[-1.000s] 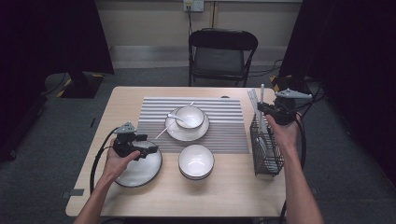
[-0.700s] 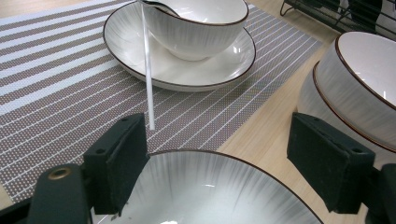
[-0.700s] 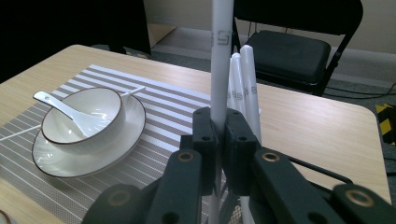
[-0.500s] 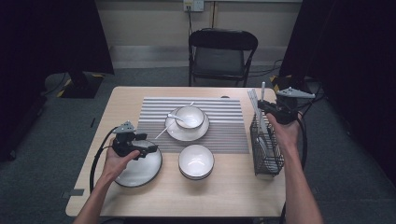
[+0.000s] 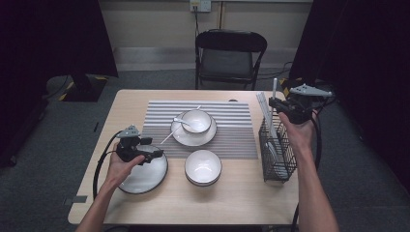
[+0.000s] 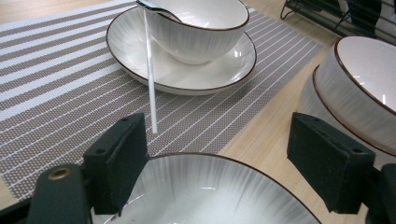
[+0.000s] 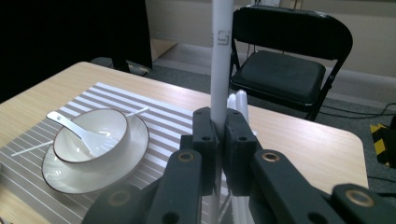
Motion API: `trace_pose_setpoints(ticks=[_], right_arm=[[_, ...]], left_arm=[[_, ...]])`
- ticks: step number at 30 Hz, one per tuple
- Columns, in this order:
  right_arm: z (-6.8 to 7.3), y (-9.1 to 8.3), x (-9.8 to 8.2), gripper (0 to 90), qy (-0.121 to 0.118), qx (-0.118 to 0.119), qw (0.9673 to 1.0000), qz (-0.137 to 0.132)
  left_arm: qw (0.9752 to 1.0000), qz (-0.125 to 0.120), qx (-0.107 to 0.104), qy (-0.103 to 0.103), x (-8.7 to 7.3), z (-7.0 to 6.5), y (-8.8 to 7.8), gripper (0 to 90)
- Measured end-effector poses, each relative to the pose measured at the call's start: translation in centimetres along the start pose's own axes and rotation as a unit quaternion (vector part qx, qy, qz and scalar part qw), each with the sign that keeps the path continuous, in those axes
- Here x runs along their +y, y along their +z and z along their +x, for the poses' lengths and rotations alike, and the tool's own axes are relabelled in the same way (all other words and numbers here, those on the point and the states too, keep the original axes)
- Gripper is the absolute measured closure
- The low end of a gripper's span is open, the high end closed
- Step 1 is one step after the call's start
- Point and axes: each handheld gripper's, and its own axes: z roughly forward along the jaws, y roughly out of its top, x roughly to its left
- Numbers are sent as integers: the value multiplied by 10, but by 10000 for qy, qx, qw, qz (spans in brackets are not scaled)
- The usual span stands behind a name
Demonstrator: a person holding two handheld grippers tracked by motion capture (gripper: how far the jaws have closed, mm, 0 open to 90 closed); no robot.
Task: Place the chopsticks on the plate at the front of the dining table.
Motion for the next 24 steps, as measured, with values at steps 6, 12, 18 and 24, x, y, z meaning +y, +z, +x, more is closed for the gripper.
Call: trace_pose_setpoints(ticks=[6, 12, 18, 24], right_arm=[[1, -8, 12, 851, -58, 3, 9999, -97], [3, -15, 24, 851, -138, 9, 9998, -153], [7, -19, 33, 851, -207, 37, 9995, -232], [12, -23, 46, 852, -304, 100, 9990, -307]], left_arm=[[10000, -24, -21, -41, 0, 2, -2, 195], [10000, -31, -20, -73, 0, 2, -4, 196], [9999, -67, -30, -107, 0, 2, -5, 196], [9999, 84, 31, 75, 1, -2, -1, 196]])
